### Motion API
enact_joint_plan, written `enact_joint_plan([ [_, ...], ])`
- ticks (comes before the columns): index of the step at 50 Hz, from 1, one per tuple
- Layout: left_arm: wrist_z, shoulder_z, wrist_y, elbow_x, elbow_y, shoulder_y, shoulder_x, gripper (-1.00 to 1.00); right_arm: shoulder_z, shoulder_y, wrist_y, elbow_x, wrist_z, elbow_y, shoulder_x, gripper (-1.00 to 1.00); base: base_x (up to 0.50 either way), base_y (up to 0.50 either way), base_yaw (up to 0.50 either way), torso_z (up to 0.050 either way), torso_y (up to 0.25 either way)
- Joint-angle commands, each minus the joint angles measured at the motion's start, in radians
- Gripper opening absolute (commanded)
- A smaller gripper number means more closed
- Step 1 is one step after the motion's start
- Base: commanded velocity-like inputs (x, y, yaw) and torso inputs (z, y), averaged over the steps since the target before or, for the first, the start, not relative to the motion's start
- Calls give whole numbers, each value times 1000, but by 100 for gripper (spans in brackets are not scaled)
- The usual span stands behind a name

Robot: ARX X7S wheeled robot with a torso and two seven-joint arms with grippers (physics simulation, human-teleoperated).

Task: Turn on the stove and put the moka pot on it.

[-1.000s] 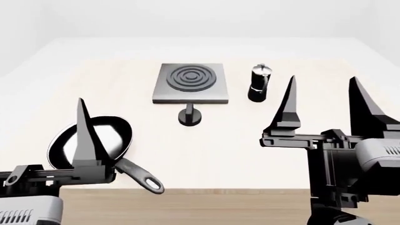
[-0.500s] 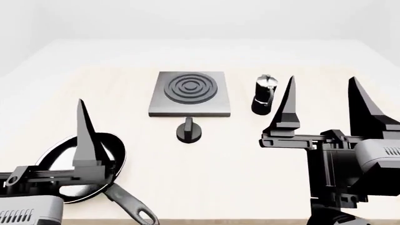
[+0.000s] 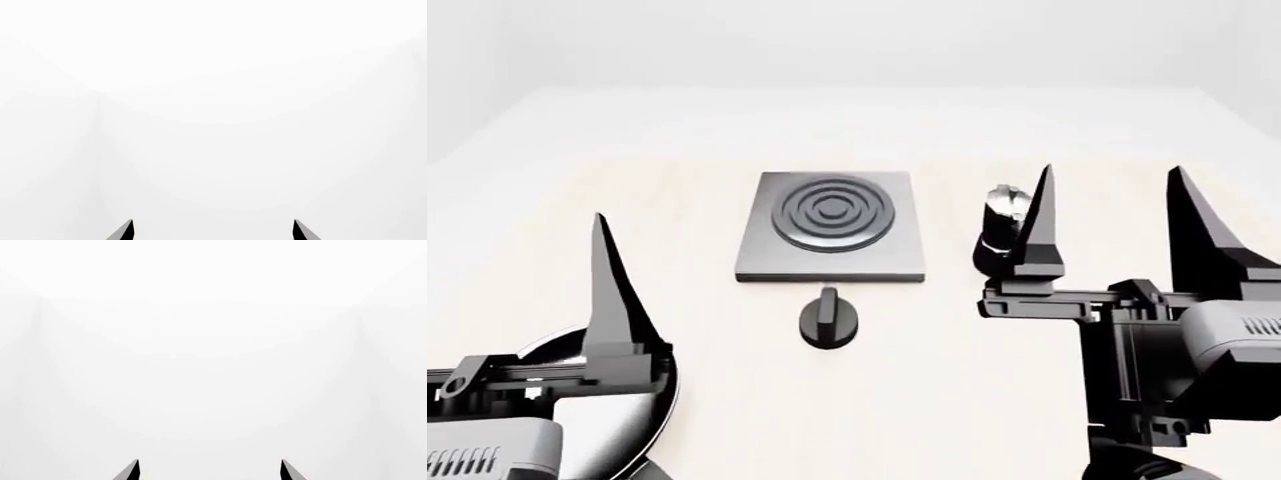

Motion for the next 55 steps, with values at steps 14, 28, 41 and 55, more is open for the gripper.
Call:
enact_joint_plan([
  [14, -17, 6, 1, -10, -3, 0, -16, 100, -13, -9, -30, 4, 13, 17, 12, 100, 260, 13, 0, 0, 0],
  [28, -29, 7, 8, -17, -4, 9, -25, 100, -15, 21, 29, 24, 28, -16, 21, 100, 259, 13, 0, 0, 1],
  [41, -33, 32, 25, -13, -38, 5, -28, 100, -22, 16, 17, 26, 33, -2, 27, 100, 143, 8, 0, 0, 0],
  [55, 51, 63, -155, -230, -160, -65, -37, 100, -18, -10, -29, 30, 36, 14, 32, 100, 0, 0, 0, 0, 0],
])
